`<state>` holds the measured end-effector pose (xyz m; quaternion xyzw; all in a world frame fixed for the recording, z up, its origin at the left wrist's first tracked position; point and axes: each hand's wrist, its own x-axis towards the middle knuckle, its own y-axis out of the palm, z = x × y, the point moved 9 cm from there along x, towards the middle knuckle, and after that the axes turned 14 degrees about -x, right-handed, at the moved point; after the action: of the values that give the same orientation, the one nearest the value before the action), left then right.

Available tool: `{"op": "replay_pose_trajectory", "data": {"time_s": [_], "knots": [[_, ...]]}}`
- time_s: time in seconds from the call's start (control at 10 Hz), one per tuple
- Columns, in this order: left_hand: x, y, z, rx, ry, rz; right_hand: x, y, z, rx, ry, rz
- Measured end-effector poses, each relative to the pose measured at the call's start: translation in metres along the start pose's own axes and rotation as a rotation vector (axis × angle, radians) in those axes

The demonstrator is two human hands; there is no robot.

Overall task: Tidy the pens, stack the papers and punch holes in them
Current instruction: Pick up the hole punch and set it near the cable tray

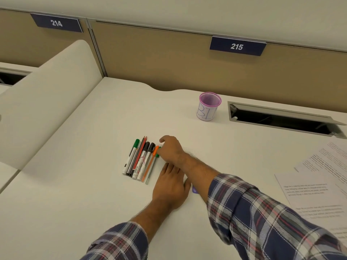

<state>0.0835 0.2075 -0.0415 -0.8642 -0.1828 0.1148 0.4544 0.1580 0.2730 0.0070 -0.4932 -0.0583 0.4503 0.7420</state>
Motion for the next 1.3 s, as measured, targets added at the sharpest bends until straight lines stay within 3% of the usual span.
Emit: {"op": "replay_pose_trajectory", "data": {"time_s": [0.2,0.3,0.5,0.7,1.0,1.3], "knots": [[0.003,-0.001,-0.002,0.008,0.031,-0.046,-0.021,-0.044,-0.036,0.106,-0.020,-0.227],[0.004,0.004,-0.001,0.053,0.036,-0.029,-0.036,-0.065,-0.064,0.020,-0.005,-0.275],[0.003,0.005,0.001,0.093,0.038,-0.035,-0.063,-0.062,-0.117,-0.189,0.084,-0.134],[0.003,0.006,0.003,0.094,0.033,-0.029,-0.088,-0.038,-0.145,-0.190,0.290,-0.153],[0.003,0.007,0.004,0.095,0.024,-0.024,-0.102,-0.021,-0.148,-0.121,0.302,-0.149],[0.004,0.005,0.002,0.060,0.004,-0.031,-0.125,-0.056,-0.166,0.074,0.193,-0.240]]}}
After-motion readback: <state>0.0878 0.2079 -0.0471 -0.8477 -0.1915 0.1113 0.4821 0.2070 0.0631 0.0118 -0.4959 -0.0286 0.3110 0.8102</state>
